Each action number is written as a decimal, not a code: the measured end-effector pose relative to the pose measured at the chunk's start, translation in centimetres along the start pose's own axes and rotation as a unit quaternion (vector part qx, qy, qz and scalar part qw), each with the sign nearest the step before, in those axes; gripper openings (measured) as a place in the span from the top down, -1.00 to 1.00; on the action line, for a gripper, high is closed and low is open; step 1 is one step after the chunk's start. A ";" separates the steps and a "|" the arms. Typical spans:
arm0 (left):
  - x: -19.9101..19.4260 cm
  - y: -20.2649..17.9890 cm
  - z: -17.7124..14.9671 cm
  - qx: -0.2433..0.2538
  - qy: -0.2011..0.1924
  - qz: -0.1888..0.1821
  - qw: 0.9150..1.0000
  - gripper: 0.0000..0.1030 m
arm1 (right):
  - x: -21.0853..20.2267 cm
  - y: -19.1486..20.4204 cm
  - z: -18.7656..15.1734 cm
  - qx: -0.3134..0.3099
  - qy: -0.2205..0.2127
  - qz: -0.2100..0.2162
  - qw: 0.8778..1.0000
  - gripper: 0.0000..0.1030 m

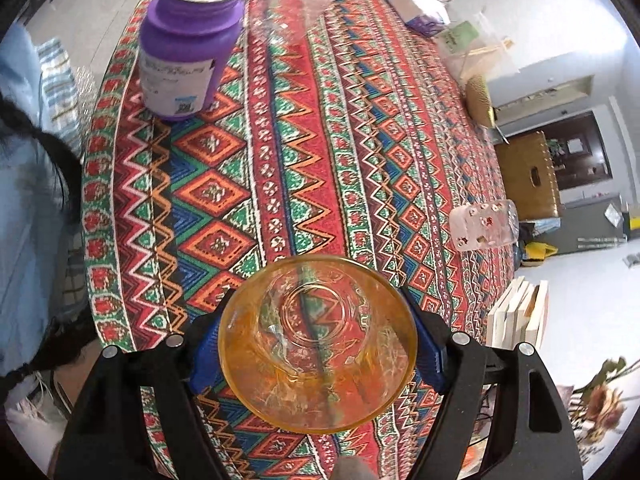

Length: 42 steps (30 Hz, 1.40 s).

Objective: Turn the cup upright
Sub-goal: 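Turn the amber cup upright with the right tool and lower it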

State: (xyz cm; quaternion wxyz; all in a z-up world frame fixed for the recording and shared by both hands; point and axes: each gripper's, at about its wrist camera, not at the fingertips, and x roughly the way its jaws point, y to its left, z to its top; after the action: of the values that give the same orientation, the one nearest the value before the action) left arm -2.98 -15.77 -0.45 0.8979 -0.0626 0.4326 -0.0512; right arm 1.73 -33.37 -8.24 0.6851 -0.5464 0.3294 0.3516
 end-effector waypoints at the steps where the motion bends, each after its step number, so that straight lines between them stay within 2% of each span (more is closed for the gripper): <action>1: 0.0 0.0 0.0 0.000 0.000 0.000 1.000 -0.86 | -0.2 -0.2 0.1 0.010 -0.006 0.000 1.000 -0.44; 6: -0.1 0.0 -0.1 0.001 0.000 -0.004 1.000 -0.86 | -1.6 -1.5 0.3 0.079 -0.053 0.005 0.995 -0.44; 9: -0.1 0.0 -0.1 0.001 0.001 -0.009 1.000 -0.86 | -2.6 -2.3 0.3 0.131 -0.087 0.005 0.988 -0.44; 14: -0.2 0.1 0.0 0.000 0.000 -0.020 1.000 -0.86 | -3.7 -3.5 0.0 0.245 -0.144 0.013 0.959 -0.44; 17: -0.1 0.1 0.0 0.001 0.002 -0.027 1.000 -0.86 | -3.5 -3.7 0.0 0.290 -0.146 0.036 0.945 -0.44; 20: -0.2 0.1 -0.1 0.008 0.002 -0.033 0.999 -0.86 | -3.2 -3.5 0.3 0.323 -0.131 0.073 0.935 -0.44; 23: -0.5 0.3 -0.1 0.011 -0.002 -0.039 0.999 -0.86 | -2.6 -3.2 1.2 0.346 -0.094 0.116 0.926 -0.44; 28: -0.8 1.0 -0.3 0.007 -0.005 -0.044 0.999 -0.86 | -0.5 -3.2 1.8 0.389 -0.031 0.141 0.910 -0.44; 36: -0.2 1.8 -0.7 0.003 -0.003 -0.028 1.000 -0.86 | 0.9 -3.1 2.1 0.447 0.014 0.125 0.886 -0.44; 42: -0.3 2.4 -0.9 -0.008 -0.007 -0.022 1.000 -0.86 | 1.1 -2.5 2.7 0.462 0.009 0.086 0.882 -0.45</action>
State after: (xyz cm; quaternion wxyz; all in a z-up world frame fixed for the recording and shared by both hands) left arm -3.77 -13.41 -1.19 0.8990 -0.0794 0.4254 -0.0674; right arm 4.61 -30.97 -7.32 0.8241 -0.1402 0.5063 0.2121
